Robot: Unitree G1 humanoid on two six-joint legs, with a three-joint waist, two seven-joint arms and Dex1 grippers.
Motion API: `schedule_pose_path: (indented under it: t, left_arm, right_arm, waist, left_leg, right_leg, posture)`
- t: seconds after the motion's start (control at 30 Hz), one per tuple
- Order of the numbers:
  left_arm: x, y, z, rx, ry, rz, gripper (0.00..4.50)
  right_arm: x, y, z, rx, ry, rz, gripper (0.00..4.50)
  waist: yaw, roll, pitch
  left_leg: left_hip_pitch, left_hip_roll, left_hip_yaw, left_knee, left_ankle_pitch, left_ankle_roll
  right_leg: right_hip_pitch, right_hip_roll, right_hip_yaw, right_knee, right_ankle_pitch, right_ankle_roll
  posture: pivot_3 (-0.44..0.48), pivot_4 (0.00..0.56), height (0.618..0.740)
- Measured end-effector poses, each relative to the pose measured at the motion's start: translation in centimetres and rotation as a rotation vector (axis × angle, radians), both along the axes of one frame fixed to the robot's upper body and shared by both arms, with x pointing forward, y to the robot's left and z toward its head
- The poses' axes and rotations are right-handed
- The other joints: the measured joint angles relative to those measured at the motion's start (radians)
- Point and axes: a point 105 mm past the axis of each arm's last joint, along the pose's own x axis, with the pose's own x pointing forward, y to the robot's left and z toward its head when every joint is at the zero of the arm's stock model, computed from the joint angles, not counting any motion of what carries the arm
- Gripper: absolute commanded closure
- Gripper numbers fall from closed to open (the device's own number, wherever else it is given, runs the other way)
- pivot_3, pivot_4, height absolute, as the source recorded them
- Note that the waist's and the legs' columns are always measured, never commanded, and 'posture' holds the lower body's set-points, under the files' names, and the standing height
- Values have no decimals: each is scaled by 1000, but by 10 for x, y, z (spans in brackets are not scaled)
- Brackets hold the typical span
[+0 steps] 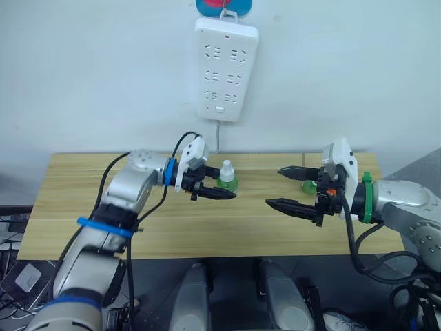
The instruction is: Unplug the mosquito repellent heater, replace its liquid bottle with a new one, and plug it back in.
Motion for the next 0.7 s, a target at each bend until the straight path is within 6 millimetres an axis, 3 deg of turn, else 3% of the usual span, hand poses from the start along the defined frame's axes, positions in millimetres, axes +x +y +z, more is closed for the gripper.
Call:
schedule_pose_path:
  t: [0.27, 0.7]
  left_arm:
    - [12, -23, 20, -7, -98, -117, 2249]
    - [15, -31, 22, -17, -191, -168, 2249]
  right_arm:
    - [10, 21, 25, 117, -30, -49, 0]
    - [27, 37, 10, 105, -47, -139, 0]
  waist:
    - [-17, -2, -2]
    - [-26, -3, -4]
  left_leg:
    - [-2, 1, -1, 1, 0, 0]
    - [-3, 0, -1, 2, 0, 0]
  right_leg:
    - [-4, 0, 1, 4, 0, 0]
    - [-5, -1, 2, 5, 0, 0]
  posture:
    - [-178, 285, 740]
    - [-172, 276, 740]
